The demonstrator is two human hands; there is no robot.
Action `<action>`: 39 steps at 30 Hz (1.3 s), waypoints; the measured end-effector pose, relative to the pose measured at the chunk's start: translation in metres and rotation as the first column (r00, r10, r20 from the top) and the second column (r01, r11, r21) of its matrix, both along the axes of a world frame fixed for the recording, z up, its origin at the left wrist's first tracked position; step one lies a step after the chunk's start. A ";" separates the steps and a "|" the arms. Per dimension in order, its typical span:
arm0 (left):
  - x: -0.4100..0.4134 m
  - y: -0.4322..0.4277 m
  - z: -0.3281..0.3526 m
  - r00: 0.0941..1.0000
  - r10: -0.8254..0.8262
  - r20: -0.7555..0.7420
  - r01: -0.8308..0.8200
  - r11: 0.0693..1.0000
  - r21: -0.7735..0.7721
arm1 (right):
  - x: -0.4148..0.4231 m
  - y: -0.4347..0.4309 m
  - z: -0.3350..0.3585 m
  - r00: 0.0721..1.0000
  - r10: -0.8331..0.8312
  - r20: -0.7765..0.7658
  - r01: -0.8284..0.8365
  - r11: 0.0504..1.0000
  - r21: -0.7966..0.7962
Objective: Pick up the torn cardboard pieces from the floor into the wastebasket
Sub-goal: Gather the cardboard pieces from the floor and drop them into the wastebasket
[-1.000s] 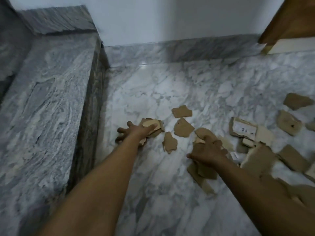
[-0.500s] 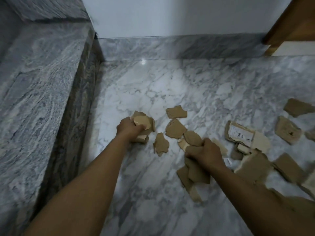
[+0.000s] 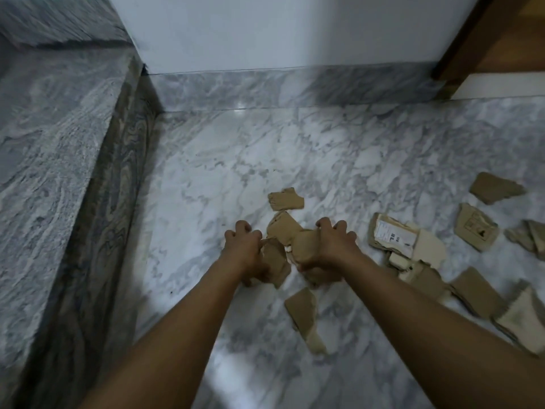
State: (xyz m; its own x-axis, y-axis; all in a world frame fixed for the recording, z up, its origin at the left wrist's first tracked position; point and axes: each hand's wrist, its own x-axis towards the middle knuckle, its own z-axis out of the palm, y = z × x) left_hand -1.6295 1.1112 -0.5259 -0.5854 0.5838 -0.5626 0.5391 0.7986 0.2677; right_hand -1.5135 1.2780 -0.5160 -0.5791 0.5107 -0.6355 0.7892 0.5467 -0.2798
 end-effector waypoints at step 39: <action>-0.017 0.115 -0.001 0.990 -0.102 -0.094 0.095 0.992 -0.084 | 0.083 -0.060 -0.017 0.849 0.525 -0.060 -0.514 0.846 0.144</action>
